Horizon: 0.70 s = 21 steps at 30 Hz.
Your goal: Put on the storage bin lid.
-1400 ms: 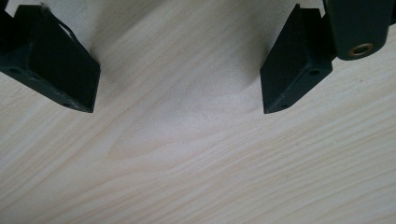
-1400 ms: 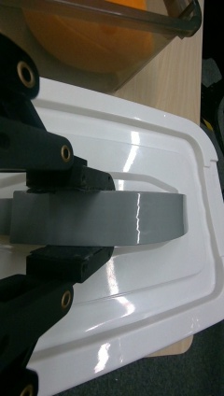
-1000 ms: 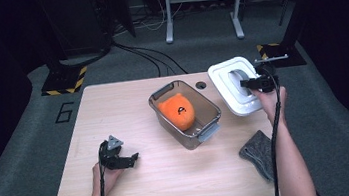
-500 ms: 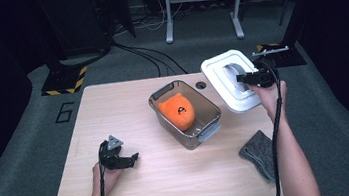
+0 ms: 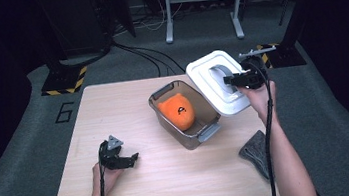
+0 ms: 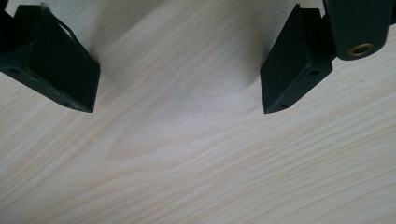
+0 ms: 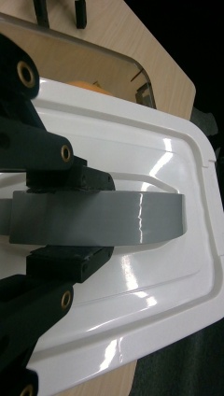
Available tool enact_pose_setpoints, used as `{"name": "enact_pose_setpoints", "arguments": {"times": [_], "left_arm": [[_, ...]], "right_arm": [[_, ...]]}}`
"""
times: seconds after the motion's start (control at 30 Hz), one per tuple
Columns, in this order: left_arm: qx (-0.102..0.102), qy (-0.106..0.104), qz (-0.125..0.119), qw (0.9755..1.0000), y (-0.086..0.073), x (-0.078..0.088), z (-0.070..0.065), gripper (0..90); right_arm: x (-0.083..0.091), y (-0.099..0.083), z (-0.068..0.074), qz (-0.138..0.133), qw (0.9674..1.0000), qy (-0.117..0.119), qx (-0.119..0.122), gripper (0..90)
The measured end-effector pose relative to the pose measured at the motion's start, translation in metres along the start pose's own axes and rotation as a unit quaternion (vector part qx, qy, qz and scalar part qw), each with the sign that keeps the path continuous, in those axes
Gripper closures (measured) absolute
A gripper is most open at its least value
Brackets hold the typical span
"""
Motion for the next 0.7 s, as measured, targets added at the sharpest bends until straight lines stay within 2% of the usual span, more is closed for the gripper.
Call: {"name": "enact_pose_setpoints", "arguments": {"times": [0.17,0.23,0.33,0.63,0.7], "left_arm": [[0.000,0.000,0.000,1.0000,0.000,0.000,0.000,11.7],[0.000,0.000,0.000,1.0000,0.000,0.000,0.000,11.7],[-0.002,-0.002,-0.001,1.0000,0.000,0.000,-0.001,11.7],[0.003,-0.005,-0.002,1.0000,0.000,0.000,-0.002,11.7],[-0.002,-0.002,-0.001,1.0000,0.000,0.000,0.000,11.7]], "right_arm": [[-0.006,0.000,0.014,0.003,0.9999,0.011,0.009,66.3],[-0.011,0.000,0.025,0.008,0.9996,0.022,0.014,66.3],[-0.016,0.000,0.033,0.010,0.9993,0.029,0.023,66.3],[-0.037,-0.005,0.056,0.022,0.9981,0.052,0.024,66.3],[-0.042,-0.007,0.061,0.026,0.9978,0.056,0.025,66.3]]}}
Point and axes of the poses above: each handheld gripper's, and its own axes: x roughly backward along the jaws, y roughly out of its top, z roughly to its left, the point moved 10 cm from there along -x, roughly forward along the jaws, and after that the axes turned 11 degrees about z, right-handed, at the moved point
